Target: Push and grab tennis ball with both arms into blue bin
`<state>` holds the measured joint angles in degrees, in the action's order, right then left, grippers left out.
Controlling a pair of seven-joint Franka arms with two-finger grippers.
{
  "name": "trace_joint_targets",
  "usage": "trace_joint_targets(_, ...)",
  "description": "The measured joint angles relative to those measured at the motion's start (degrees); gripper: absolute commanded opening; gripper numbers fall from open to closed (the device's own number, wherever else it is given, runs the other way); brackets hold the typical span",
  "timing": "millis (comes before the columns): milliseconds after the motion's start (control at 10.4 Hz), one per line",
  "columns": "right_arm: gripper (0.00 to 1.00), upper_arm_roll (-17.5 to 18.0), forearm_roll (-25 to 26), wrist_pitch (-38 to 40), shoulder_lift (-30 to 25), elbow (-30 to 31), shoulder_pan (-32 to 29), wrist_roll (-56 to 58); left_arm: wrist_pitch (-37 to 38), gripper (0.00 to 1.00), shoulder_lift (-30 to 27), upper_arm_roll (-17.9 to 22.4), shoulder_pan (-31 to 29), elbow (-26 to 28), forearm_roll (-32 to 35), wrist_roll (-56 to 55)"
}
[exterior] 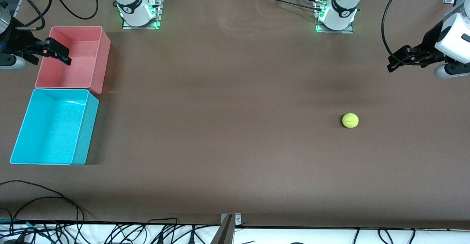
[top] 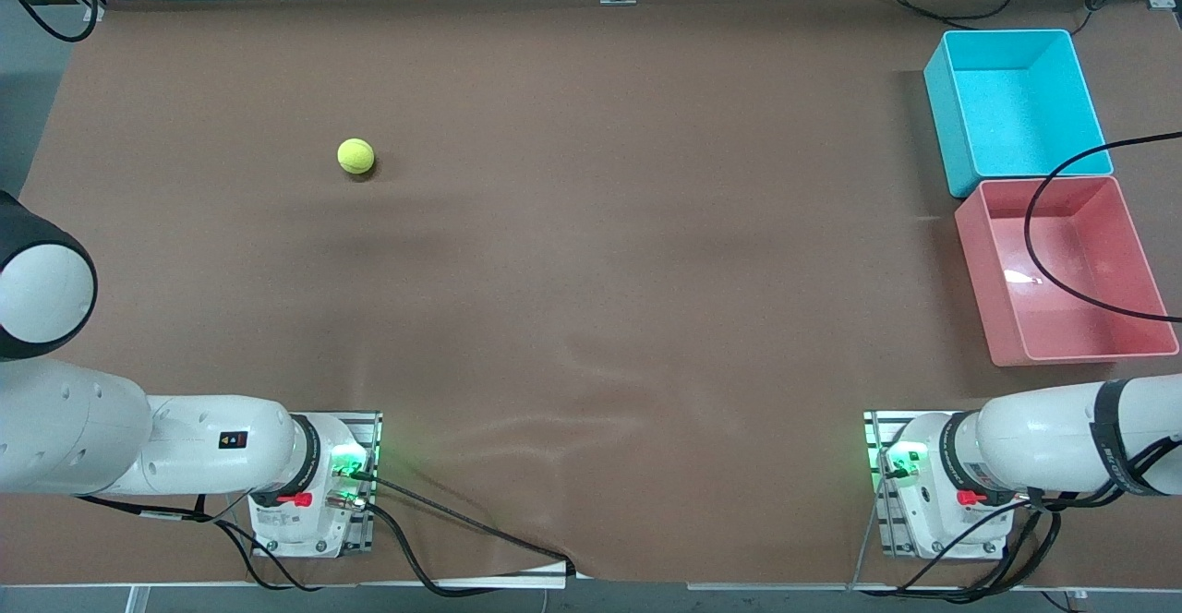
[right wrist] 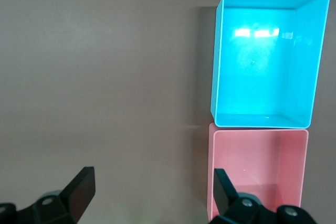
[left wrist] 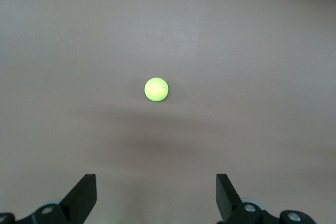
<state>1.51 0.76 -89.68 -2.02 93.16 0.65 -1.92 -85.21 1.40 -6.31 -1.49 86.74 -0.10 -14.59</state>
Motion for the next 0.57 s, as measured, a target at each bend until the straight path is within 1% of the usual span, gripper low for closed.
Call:
trace_joint_targets(287, 1.0, 0.0, 0.0, -2.7, 0.0, -0.1, 0.0, 0.0, 0.0, 1.0, 0.0, 0.0, 0.0, 0.0, 0.0, 0.0)
trace_joint_targets(574, 1.0, -0.1, 0.0, -3.3, 0.1, -0.1, 0.0, 0.0, 0.0, 1.0, 0.0, 0.0, 0.0, 0.0, 0.0, 0.0)
